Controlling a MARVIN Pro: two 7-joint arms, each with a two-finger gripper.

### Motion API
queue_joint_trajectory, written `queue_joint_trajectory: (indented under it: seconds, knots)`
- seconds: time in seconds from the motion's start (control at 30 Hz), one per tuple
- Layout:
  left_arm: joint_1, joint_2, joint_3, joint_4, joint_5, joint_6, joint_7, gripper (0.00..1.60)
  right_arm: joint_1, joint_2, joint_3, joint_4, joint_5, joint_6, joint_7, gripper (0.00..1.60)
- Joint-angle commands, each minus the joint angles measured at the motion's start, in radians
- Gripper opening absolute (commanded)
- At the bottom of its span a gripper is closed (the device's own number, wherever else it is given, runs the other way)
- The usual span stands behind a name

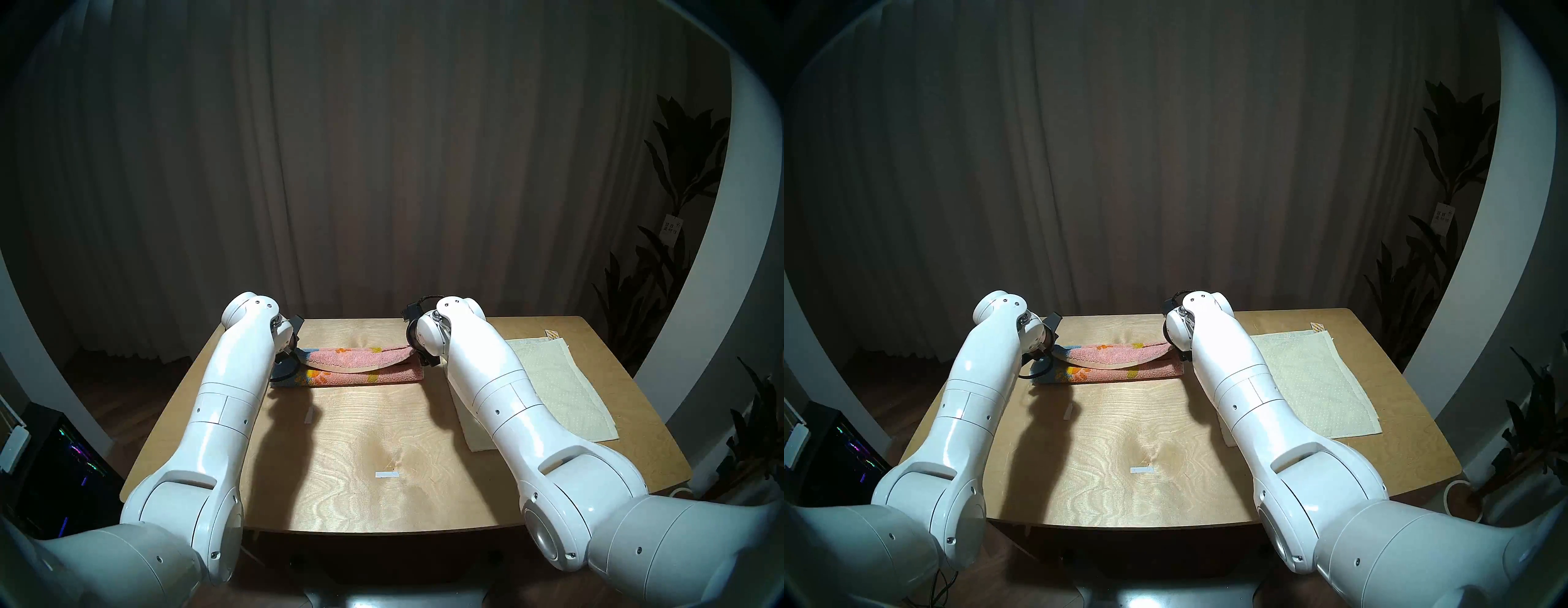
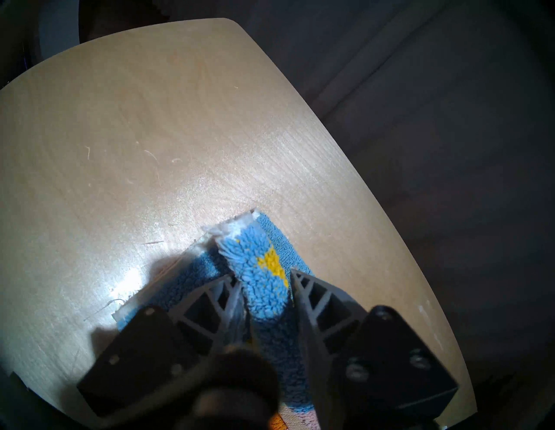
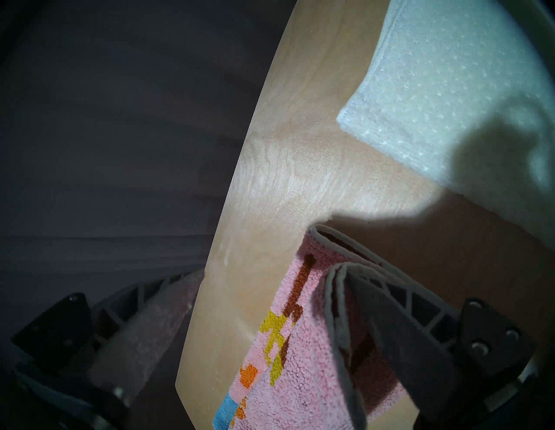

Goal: Fold each towel twice and stack them on table

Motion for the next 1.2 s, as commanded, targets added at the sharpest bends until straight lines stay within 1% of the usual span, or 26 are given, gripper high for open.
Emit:
queue_joint_trajectory:
  seconds: [0.0, 0.03, 0.1, 0.13, 0.27, 0.5, 0.57, 0.63, 0.67, 0.7, 0.73, 0.77, 1.0, 1.07, 1.13, 1.17]
  knots:
    - [-0.098, -0.025, 0.017, 0.056, 0.013, -0.031, -0.047, 0.72, 0.059, -0.026, 0.004, 0.027, 0.001, -0.007, 0.049, 1.6]
    - [-0.104, -0.027, 0.018, 0.062, 0.013, -0.033, -0.052, 0.72, 0.064, -0.027, 0.003, 0.034, -0.001, -0.008, 0.053, 1.6]
    - [-0.118, -0.029, 0.022, 0.072, 0.016, -0.036, -0.057, 0.72, 0.075, -0.03, 0.008, 0.046, 0.001, -0.012, 0.06, 1.52]
    - [-0.123, -0.029, 0.022, 0.076, 0.016, -0.038, -0.059, 0.72, 0.08, -0.03, 0.009, 0.05, 0.001, -0.012, 0.063, 1.57]
    - [-0.151, -0.026, 0.027, 0.097, 0.024, -0.045, -0.072, 0.73, 0.105, -0.035, 0.012, 0.077, 0.0, -0.015, 0.078, 1.6]
    - [-0.185, -0.021, 0.03, 0.15, 0.034, -0.061, -0.095, 0.75, 0.157, -0.049, 0.016, 0.153, -0.003, -0.022, 0.113, 1.6]
    - [-0.194, -0.02, 0.034, 0.168, 0.039, -0.064, -0.102, 0.79, 0.174, -0.053, 0.015, 0.185, -0.006, -0.023, 0.126, 1.6]
    - [-0.2, -0.02, 0.036, 0.183, 0.042, -0.069, -0.108, 0.99, 0.187, -0.057, 0.014, 0.211, -0.008, -0.025, 0.138, 1.6]
    - [-0.205, -0.02, 0.038, 0.193, 0.044, -0.072, -0.113, 1.37, 0.196, -0.06, 0.013, 0.229, -0.01, -0.026, 0.148, 1.6]
    - [-0.206, -0.018, 0.039, 0.196, 0.048, -0.077, -0.116, 1.52, 0.199, -0.061, 0.014, 0.234, -0.01, -0.026, 0.151, 1.6]
    - [-0.208, -0.018, 0.039, 0.201, 0.049, -0.081, -0.12, 1.52, 0.208, -0.063, 0.014, 0.247, -0.01, -0.026, 0.157, 1.6]
    - [-0.21, -0.015, 0.041, 0.204, 0.052, -0.082, -0.121, 1.6, 0.212, -0.065, 0.015, 0.256, -0.01, -0.027, 0.163, 1.6]
    - [-0.209, 0.0, 0.036, 0.196, 0.057, -0.097, -0.128, 1.6, 0.243, -0.08, 0.01, 0.302, -0.018, -0.026, 0.199, 1.6]
    - [-0.198, 0.005, 0.034, 0.17, 0.059, -0.103, -0.128, 1.6, 0.247, -0.081, 0.009, 0.302, -0.02, -0.024, 0.203, 1.6]
    - [-0.174, 0.012, 0.024, 0.122, 0.052, -0.105, -0.132, 1.6, 0.242, -0.073, 0.005, 0.279, -0.024, -0.013, 0.206, 1.6]
    - [-0.166, 0.013, 0.016, 0.112, 0.043, -0.103, -0.137, 1.6, 0.233, -0.067, -0.001, 0.259, -0.029, -0.009, 0.204, 1.6]
